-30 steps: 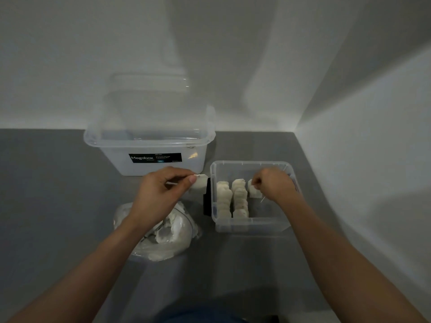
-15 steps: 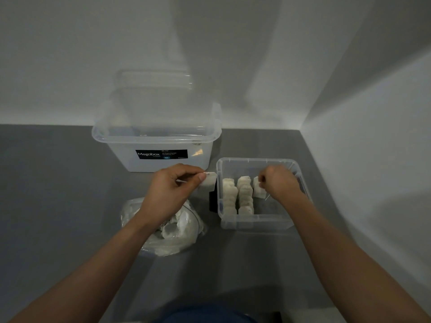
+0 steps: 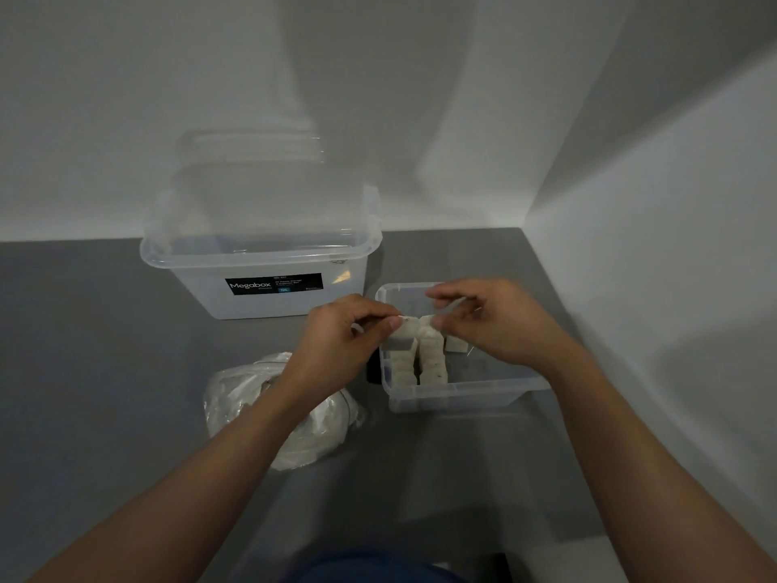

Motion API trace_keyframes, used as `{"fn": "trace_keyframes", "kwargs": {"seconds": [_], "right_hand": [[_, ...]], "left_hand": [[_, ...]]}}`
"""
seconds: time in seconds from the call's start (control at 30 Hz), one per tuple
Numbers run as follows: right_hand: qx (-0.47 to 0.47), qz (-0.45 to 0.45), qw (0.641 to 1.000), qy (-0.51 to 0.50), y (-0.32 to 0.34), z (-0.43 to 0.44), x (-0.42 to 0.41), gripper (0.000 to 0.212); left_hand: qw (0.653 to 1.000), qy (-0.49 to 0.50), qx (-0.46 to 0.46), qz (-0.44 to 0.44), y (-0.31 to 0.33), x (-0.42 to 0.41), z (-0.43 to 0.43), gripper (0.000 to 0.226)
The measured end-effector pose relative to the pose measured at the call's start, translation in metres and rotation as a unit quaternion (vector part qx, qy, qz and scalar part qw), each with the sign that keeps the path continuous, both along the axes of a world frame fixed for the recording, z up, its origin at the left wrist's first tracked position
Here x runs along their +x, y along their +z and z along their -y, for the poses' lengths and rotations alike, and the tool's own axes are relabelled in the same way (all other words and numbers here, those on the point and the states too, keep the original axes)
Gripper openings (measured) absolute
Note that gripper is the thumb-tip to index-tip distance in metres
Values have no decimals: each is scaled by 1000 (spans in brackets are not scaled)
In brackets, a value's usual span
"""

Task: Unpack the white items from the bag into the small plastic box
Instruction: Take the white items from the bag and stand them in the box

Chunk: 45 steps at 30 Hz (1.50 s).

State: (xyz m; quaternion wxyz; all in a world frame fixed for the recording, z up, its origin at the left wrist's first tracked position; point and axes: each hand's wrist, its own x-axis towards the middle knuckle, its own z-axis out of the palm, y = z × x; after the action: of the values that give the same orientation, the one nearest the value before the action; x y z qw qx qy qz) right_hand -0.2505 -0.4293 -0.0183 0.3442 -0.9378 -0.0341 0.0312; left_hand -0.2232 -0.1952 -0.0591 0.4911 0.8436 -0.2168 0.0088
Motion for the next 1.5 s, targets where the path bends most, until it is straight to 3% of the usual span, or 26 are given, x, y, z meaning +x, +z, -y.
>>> {"fn": "trace_keyframes", "kwargs": {"seconds": [0.1, 0.23, 0.3, 0.4, 0.5, 0.73, 0.9, 1.17, 1.27, 1.4, 1.5], "right_hand": [[-32, 38, 998, 43, 3, -9, -9, 24], [-66, 64, 995, 27, -1, -5, -9, 12], [-109, 82, 991, -17, -7, 6, -4, 14], [-162, 88, 979, -89, -24, 25, 8, 16], [-211, 30, 971, -107, -45, 36, 21, 18], [-325, -153, 933, -36, -87, 26, 52, 16], [-370, -171, 912, -43, -101, 26, 62, 20], [-327, -132, 928, -119, -97, 28, 49, 22], [-278, -76, 945, -156, -83, 27, 31, 20], [-169, -15, 970, -173, -51, 3, -3, 17], [-54, 46, 984, -164, -27, -46, -29, 13]], "left_hand": [[1000, -20, 12, 18, 2, 2, 14, 12], [999, -32, 23, 28, 2, 1, 27, 14], [997, -28, 70, 6, 2, 2, 30, 31], [968, -53, 245, -30, -4, 2, 26, 80], [930, -69, 359, -35, -13, -1, 21, 110], [920, -36, 391, -19, -18, -2, 22, 124], [913, -37, 405, -12, -18, -2, 22, 125], [926, -46, 375, 11, -22, -4, 14, 119], [949, -33, 310, 35, -18, -9, -5, 95], [975, 31, 201, 86, -19, -13, -61, 44], [975, 68, 195, 77, -26, -11, -114, 27]]}}
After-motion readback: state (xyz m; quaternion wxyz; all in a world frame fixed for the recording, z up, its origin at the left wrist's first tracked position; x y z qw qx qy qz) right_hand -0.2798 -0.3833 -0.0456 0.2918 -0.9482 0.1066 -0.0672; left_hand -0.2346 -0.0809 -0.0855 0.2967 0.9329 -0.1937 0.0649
